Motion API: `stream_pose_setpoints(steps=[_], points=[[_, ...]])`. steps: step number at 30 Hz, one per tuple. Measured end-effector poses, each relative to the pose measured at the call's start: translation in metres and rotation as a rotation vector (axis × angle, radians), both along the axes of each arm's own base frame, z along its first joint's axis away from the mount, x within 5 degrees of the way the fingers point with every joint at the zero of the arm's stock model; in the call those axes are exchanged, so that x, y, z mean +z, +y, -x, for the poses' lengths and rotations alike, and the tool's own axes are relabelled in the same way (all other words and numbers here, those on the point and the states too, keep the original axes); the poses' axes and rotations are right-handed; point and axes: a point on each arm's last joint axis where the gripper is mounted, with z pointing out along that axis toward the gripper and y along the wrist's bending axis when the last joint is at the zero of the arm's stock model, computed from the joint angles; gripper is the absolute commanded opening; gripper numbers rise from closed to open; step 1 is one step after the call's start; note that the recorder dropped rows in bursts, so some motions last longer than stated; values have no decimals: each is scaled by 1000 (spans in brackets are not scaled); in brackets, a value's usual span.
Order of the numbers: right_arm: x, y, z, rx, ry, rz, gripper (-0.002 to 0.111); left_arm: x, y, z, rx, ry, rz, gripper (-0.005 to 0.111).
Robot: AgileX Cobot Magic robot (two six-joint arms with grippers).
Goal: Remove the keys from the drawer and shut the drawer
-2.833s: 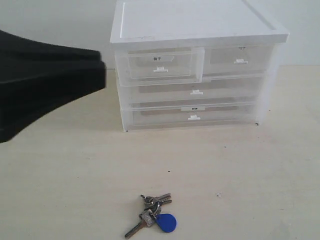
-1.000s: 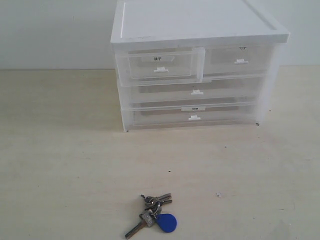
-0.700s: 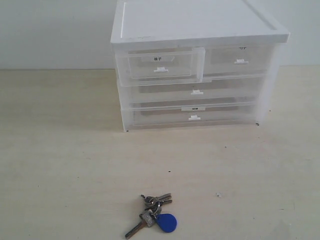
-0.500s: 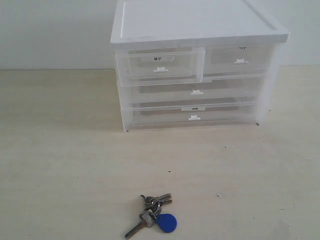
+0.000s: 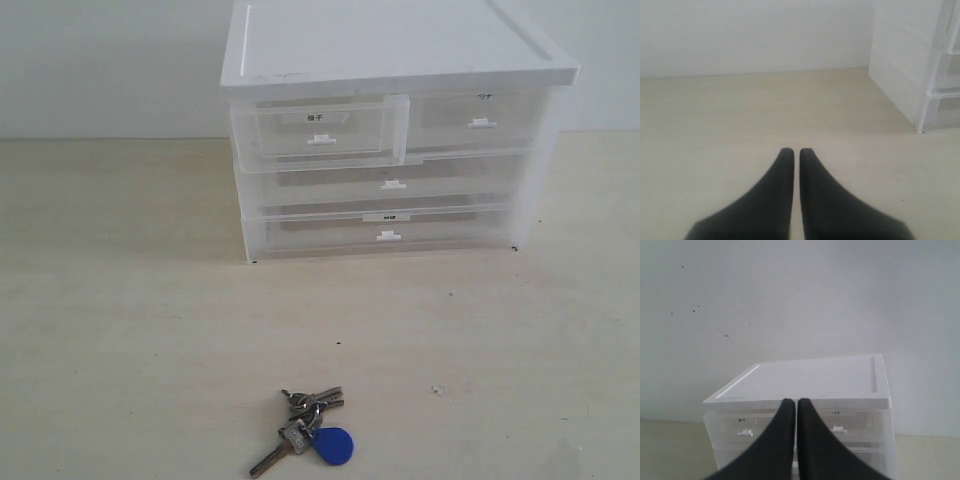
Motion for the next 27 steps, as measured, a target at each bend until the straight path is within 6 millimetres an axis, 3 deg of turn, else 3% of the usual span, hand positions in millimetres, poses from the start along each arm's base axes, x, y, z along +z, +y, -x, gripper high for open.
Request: stream_pose_setpoints(steps=[13, 18, 20, 27], points=[[0, 0, 0, 0, -1, 2, 0, 0, 0, 0, 0, 0, 0, 4], [3, -6, -2, -81, -69, 36, 0, 0, 0, 0, 0, 0, 0, 4], [-7, -9, -6, -131, -71, 37, 0, 0, 0, 0, 0, 0, 0, 4], [-70, -14, -14, -216, -71, 70, 0, 0, 0, 0, 0, 0, 0, 4]])
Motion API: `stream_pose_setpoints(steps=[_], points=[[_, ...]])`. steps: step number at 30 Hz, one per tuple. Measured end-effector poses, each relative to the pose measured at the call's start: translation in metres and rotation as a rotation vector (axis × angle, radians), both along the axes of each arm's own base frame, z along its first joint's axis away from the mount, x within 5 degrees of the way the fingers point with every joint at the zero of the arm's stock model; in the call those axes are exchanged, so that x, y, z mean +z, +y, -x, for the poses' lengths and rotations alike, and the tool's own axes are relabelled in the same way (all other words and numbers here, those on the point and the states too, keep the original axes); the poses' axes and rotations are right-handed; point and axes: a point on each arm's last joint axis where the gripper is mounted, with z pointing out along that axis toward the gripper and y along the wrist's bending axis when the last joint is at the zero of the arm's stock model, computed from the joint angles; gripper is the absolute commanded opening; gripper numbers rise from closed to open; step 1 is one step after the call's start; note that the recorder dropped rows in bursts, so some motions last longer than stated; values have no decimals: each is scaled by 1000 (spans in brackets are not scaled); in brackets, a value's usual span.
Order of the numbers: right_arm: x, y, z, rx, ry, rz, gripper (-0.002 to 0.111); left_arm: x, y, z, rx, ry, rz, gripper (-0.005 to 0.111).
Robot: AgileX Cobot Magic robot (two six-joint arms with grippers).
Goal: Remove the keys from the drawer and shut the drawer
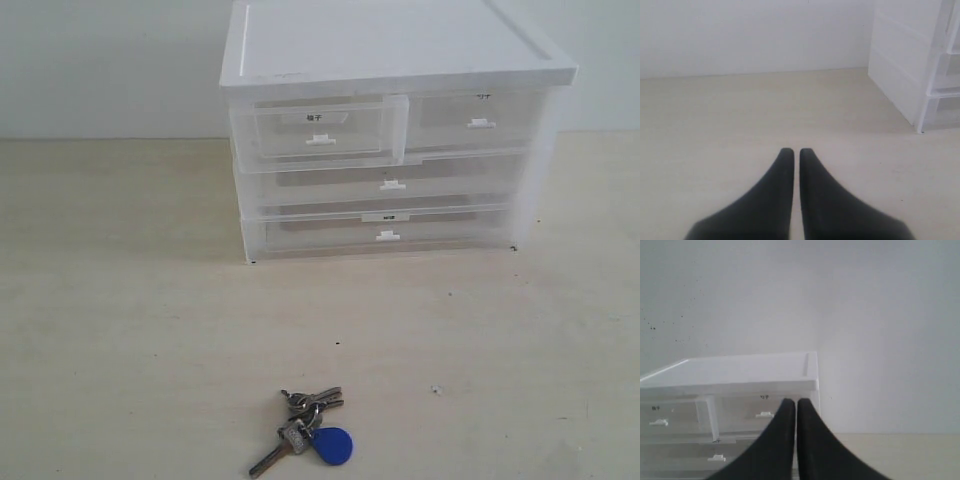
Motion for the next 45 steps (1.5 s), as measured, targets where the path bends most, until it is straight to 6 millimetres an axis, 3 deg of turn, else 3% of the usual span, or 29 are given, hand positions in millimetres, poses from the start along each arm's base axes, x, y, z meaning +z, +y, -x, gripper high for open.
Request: stream_pose_setpoints(steps=[2, 14, 27, 45], points=[[-11, -1, 0, -5, -6, -23, 0, 0, 0, 0, 0, 0, 0, 4], [-23, -9, 15, -126, 41, 56, 0, 0, 0, 0, 0, 0, 0, 4], [-60, -5, 20, -96, 404, 208, 0, 0, 0, 0, 0, 2, 0, 4], [-63, -6, 20, -98, 438, 197, 0, 0, 0, 0, 0, 2, 0, 4]])
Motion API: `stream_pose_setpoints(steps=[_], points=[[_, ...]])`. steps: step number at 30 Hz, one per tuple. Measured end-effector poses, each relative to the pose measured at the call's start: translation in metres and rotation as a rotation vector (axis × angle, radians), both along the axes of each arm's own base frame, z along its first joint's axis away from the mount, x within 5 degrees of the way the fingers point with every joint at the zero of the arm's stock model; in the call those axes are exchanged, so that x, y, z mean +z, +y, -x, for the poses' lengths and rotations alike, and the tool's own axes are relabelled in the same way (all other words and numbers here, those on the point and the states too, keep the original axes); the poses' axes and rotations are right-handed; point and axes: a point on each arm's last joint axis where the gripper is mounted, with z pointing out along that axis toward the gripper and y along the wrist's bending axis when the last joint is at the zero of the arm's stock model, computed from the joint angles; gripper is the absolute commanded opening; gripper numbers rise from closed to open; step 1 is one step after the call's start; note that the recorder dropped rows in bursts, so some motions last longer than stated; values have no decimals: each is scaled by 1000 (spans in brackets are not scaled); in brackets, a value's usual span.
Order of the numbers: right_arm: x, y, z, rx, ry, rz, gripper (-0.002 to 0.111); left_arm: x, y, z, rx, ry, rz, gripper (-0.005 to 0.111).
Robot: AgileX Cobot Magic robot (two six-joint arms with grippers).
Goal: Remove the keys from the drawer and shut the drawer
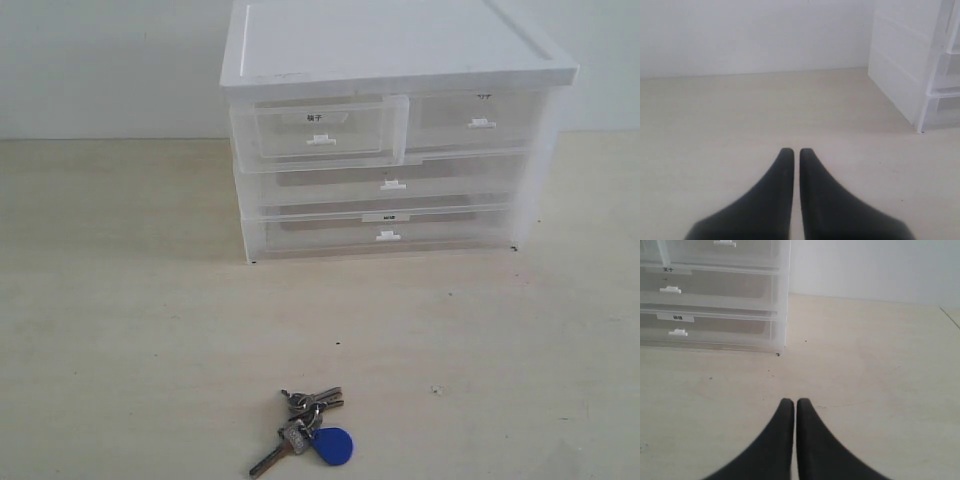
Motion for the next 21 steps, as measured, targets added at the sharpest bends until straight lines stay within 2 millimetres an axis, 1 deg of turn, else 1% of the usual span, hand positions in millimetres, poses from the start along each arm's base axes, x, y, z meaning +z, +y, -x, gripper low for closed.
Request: stream_pose_setpoints(steps=[21], points=[[0, 0, 0, -2, 1, -15, 0, 0, 0, 0, 0, 0, 0, 4]])
